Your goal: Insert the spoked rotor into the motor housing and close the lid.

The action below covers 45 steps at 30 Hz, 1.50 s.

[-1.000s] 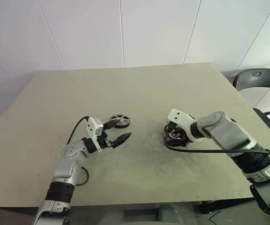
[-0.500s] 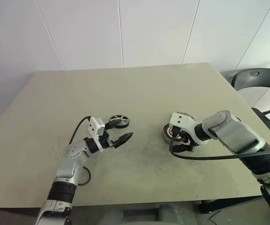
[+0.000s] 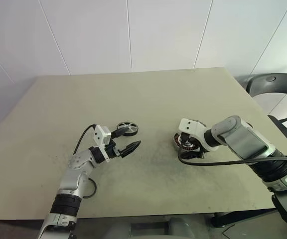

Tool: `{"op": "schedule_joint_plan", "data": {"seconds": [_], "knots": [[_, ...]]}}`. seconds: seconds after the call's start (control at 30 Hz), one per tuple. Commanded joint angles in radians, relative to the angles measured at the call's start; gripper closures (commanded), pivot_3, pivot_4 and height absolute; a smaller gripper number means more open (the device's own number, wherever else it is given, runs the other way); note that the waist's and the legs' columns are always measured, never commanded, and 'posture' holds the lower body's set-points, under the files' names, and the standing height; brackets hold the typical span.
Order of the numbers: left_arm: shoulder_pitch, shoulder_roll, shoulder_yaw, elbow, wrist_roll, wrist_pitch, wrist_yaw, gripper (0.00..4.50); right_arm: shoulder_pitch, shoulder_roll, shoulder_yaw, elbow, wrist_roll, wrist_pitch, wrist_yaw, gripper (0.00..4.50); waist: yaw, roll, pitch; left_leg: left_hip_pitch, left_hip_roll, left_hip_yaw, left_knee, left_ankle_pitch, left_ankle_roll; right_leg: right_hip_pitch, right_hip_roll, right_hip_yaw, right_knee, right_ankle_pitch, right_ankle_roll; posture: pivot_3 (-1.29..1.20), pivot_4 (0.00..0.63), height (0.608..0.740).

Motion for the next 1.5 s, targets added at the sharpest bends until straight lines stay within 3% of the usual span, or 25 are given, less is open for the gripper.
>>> {"op": "schedule_joint_plan", "data": {"seconds": [0.03, 0.4, 0.9, 1.47, 1.5], "knots": [[-0.01, 0.001, 0.005, -0.021, -0.001, -0.01, -0.004, 0.04, -0.014, -0.003, -0.005, 0.044, -0.039, -0.013, -0.019, 0.59, 0.0, 0.0, 0.0, 0.0, 0.0, 0.0, 0.0, 0.0, 0.0, 0.0, 0.0, 0.0, 0.0, 0.0, 0.0, 0.0, 0.0, 0.74], [-0.01, -0.003, 0.004, -0.019, -0.002, -0.008, -0.005, 0.04, -0.021, -0.01, -0.021, 0.063, -0.056, -0.029, -0.002, 0.59, 0.026, 0.0, 0.0, 0.0, 0.0, 0.0, 0.002, 0.0, 0.001, 0.001, 0.0, 0.0, 0.0, 0.001, 0.0, 0.0, 0.0, 0.74], [-0.015, -0.008, 0.0, 0.004, 0.006, -0.018, -0.014, 0.04, -0.012, -0.057, -0.064, -0.037, -0.021, 0.006, 0.056, 0.59, 0.024, 0.0, 0.0, 0.0, 0.0, 0.002, 0.001, 0.0, 0.001, 0.0, 0.0, 0.0, 0.0, 0.001, 0.0, 0.0, 0.0, 0.74], [-0.017, -0.01, 0.003, 0.015, 0.018, -0.029, -0.018, 0.04, 0.062, -0.012, -0.043, 0.044, -0.042, -0.021, 0.023, 0.59, 0.025, -0.003, -0.002, 0.0, 0.0, 0.002, 0.002, 0.0, 0.0, 0.0, 0.0, 0.0, 0.0, 0.002, 0.0, 0.0, 0.0, 0.74], [-0.016, -0.01, 0.004, 0.014, 0.018, -0.029, -0.018, 0.01, 0.063, -0.009, -0.041, 0.047, -0.044, -0.023, 0.021, 0.77, 0.025, -0.004, -0.003, 0.0, 0.0, 0.002, 0.002, 0.0, 0.0, 0.0, 0.0, 0.0, 0.0, 0.002, 0.0, 0.0, 0.0, 0.74]]}}
